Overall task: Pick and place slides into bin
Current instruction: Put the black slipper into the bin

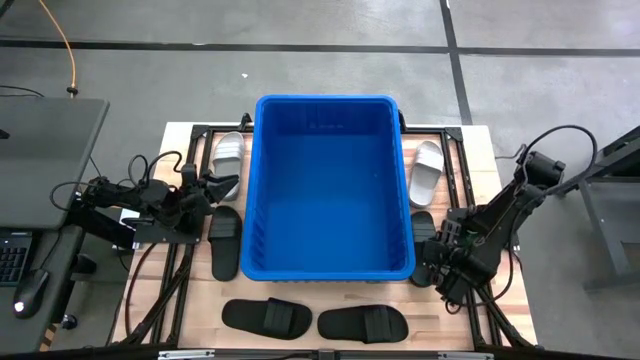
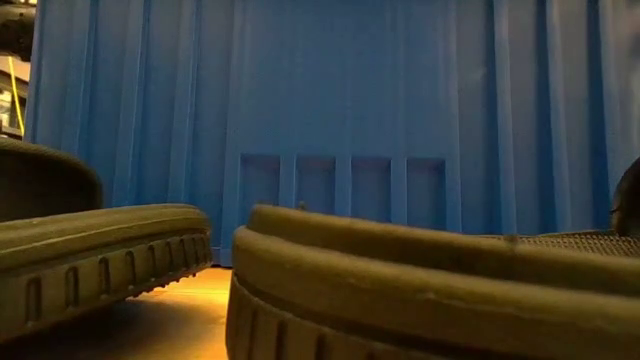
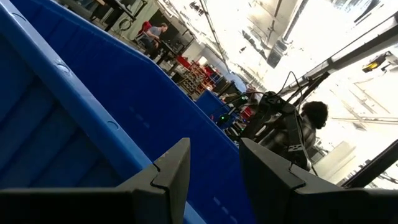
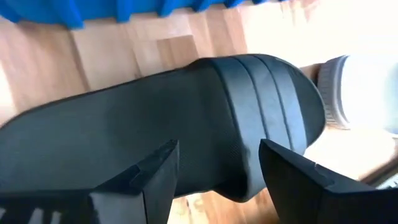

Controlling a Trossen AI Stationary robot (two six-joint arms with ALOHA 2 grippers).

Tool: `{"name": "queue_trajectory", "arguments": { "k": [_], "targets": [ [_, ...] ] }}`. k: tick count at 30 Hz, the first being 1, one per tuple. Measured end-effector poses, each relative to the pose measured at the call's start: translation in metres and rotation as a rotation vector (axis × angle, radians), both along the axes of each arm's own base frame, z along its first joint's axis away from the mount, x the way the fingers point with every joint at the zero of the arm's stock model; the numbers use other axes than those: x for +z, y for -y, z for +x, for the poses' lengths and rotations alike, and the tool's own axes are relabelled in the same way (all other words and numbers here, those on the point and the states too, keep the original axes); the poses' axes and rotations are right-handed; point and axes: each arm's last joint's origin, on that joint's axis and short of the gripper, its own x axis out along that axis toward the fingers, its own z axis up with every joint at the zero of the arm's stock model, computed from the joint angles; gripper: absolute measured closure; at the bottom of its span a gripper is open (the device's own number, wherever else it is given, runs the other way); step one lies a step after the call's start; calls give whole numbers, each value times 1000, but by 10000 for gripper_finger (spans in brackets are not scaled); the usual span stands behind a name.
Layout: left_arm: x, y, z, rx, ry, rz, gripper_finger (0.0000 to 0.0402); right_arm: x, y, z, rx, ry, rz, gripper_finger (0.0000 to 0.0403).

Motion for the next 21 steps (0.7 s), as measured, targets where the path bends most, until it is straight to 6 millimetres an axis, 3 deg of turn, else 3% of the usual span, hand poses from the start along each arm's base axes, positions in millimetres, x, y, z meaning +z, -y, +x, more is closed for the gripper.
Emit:
{"name": "queue_trajectory", "arguments": {
  "k": [14, 18, 21],
  "targets": [
    [-1, 0, 0, -16, -8, 4, 273, -23, 1, 6, -135, -64, -149, 199],
    [-1, 1, 0, -26, -8, 6, 273, -30, 5, 14, -188, -83, -178, 224],
    [-1, 1, 0, -26, -8, 5, 273, -32, 8, 19, -215, -92, -187, 267]
  ]
}}
